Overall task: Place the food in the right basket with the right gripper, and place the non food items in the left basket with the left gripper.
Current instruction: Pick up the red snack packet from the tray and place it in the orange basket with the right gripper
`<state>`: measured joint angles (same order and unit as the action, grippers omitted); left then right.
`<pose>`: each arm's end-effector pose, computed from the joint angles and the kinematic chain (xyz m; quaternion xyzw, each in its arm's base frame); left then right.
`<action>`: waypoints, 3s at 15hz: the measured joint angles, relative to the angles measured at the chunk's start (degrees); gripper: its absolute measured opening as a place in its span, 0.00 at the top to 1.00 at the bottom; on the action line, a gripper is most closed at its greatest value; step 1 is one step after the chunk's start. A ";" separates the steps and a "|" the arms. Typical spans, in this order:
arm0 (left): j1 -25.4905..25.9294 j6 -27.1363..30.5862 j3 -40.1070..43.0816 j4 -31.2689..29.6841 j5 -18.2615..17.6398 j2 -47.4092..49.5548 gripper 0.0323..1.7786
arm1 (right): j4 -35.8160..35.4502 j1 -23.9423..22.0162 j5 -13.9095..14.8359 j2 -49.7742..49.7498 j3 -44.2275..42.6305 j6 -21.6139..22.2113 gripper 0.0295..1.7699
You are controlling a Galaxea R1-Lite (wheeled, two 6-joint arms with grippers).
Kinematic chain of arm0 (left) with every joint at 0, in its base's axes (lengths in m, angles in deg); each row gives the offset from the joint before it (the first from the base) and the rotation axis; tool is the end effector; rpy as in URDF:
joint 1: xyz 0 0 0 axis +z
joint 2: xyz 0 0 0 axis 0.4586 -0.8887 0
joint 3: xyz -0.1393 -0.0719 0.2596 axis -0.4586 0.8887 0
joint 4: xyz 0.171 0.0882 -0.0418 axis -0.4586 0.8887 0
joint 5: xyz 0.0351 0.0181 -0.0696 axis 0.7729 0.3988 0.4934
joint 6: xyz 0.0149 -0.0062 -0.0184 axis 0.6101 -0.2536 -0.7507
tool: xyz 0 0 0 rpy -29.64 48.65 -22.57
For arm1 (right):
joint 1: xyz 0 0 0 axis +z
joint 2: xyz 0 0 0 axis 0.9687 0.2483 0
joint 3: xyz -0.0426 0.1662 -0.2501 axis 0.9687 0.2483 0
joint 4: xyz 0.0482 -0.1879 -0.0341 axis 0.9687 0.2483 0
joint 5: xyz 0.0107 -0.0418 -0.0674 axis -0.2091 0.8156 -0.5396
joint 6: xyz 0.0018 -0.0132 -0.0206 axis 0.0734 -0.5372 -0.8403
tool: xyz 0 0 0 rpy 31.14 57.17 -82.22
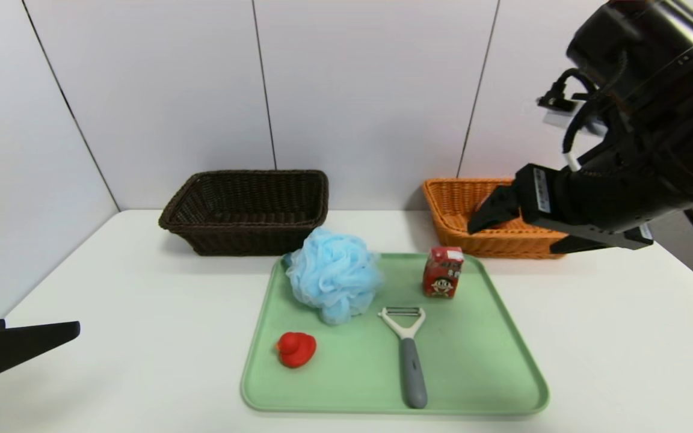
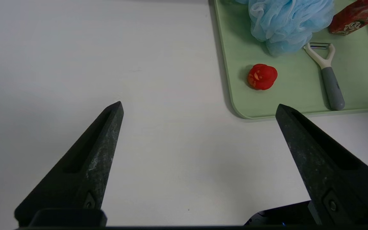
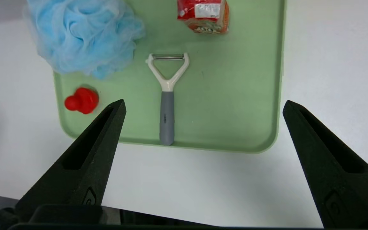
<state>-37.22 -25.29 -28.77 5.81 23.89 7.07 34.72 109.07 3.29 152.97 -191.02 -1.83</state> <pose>0.0812 -0.0170 0.2643 -0.1023 0.2762 -0.1063 0.9497 0.2305 0.1487 0.3090 0.1105 0.4681 0.0678 0.8741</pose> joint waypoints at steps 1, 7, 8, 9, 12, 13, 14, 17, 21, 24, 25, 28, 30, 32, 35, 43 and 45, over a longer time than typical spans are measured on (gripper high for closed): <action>0.00 -0.05 0.11 0.00 0.01 0.00 0.05 | -0.04 0.91 0.73 1.39 -0.09 -0.13 0.04; 0.00 -0.11 0.85 0.00 0.06 0.24 0.05 | -0.48 1.44 3.36 12.35 -3.25 0.30 0.04; 0.00 -0.11 0.88 -0.01 0.06 0.24 0.05 | -0.50 1.24 3.77 14.04 -3.84 0.39 0.04; 0.00 -0.09 0.93 -0.04 0.06 0.22 0.05 | -0.55 1.05 3.90 15.47 -4.41 0.41 0.04; 0.00 -0.05 1.16 -0.01 0.09 0.24 0.05 | -0.56 -0.29 3.88 19.11 -7.25 0.44 0.04; 0.00 -0.02 1.24 -0.01 0.09 0.24 0.05 | -0.59 -0.74 3.91 20.08 -7.83 0.41 0.04; 0.00 -0.05 1.29 -0.04 0.09 0.22 0.05 | -0.88 -1.10 3.96 20.98 -8.13 0.44 0.04; 0.00 0.09 1.29 -0.11 0.00 0.18 0.05 | -3.34 -1.79 3.96 23.19 -8.44 0.46 0.04; 0.00 0.17 1.35 -0.11 -0.07 0.11 0.05 | -6.23 -2.30 3.91 25.70 -8.50 0.60 0.04; 0.00 0.16 1.54 -0.17 -0.09 -0.01 0.05 | -6.42 -2.97 3.90 26.94 -8.55 0.55 0.04; 0.00 0.22 1.79 -0.52 -0.11 -0.04 0.05 | -6.42 -3.16 3.90 27.19 -8.55 0.52 0.04; 0.00 0.33 2.34 -0.59 -0.09 -0.11 0.05 | -6.62 -3.46 3.96 27.66 -8.57 0.41 0.04; 0.00 0.33 2.47 -0.63 -0.11 -0.20 0.05 | -6.68 -3.61 3.96 27.77 -8.63 0.30 0.04; 0.00 0.33 2.43 -0.69 -0.11 -0.39 0.05 | -6.68 -3.57 3.96 27.87 -8.63 0.22 0.03; 0.00 0.35 2.36 -0.69 -0.09 -0.61 0.05 | -6.78 -3.66 3.90 28.10 -8.63 -0.13 0.03; 0.00 0.35 2.41 -0.69 -0.07 -0.83 0.05 | -6.68 -3.69 3.68 28.28 -8.66 -0.02 0.29; 0.00 0.33 2.34 -0.69 -0.07 -0.83 0.05 | -6.62 -3.69 3.55 28.18 -8.66 -0.06 0.45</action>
<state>-37.22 -24.96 -26.43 5.12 23.81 6.24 28.10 105.38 6.84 181.16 -199.67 -1.89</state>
